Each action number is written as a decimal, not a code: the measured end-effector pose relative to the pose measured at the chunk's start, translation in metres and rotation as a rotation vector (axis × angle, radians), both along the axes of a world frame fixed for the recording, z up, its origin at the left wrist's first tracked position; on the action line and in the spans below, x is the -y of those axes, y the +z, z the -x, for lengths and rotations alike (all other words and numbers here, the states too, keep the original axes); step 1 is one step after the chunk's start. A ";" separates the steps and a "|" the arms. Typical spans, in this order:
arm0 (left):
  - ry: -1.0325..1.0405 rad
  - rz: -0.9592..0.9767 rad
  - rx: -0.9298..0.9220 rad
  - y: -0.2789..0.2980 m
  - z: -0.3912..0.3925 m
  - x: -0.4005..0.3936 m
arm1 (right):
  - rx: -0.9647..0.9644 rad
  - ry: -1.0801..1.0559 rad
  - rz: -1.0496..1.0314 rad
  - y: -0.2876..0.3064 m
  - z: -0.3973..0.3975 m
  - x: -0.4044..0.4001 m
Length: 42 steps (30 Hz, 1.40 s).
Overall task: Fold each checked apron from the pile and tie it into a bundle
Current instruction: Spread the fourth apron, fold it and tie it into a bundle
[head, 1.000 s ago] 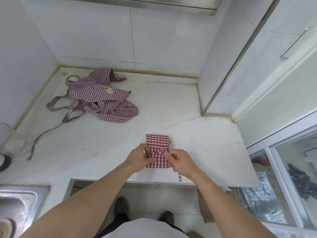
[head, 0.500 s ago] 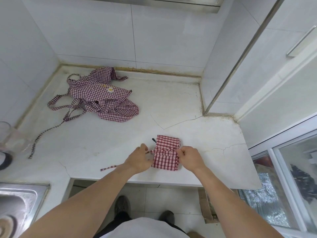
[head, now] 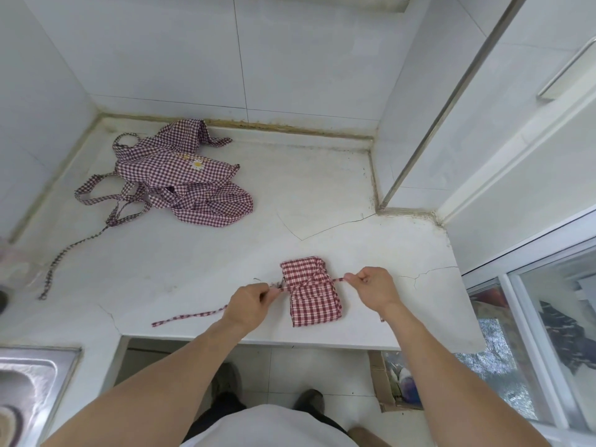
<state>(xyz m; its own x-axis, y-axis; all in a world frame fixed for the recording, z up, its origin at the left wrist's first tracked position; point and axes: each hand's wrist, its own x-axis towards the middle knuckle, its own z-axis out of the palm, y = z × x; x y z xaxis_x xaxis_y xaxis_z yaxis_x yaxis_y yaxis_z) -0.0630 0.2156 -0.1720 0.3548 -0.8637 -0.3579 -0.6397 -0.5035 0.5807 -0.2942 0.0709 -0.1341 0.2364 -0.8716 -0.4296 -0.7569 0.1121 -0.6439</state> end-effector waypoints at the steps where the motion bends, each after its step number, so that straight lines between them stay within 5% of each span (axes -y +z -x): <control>1: 0.017 0.001 0.000 -0.002 -0.002 -0.002 | -0.004 -0.025 -0.014 -0.002 0.004 0.002; 12: 0.225 -0.139 -0.280 0.011 0.007 0.014 | -0.103 0.141 0.019 -0.014 -0.020 -0.008; 21: 0.364 -0.099 -0.193 0.020 -0.012 0.010 | -0.020 -0.153 0.041 -0.026 0.010 -0.003; 34: 0.600 0.284 -1.027 0.054 0.011 0.027 | -0.197 -0.098 0.153 -0.028 -0.021 -0.028; 42: 0.210 0.069 -0.761 0.059 0.022 0.039 | -0.243 -0.002 0.240 -0.025 -0.020 -0.027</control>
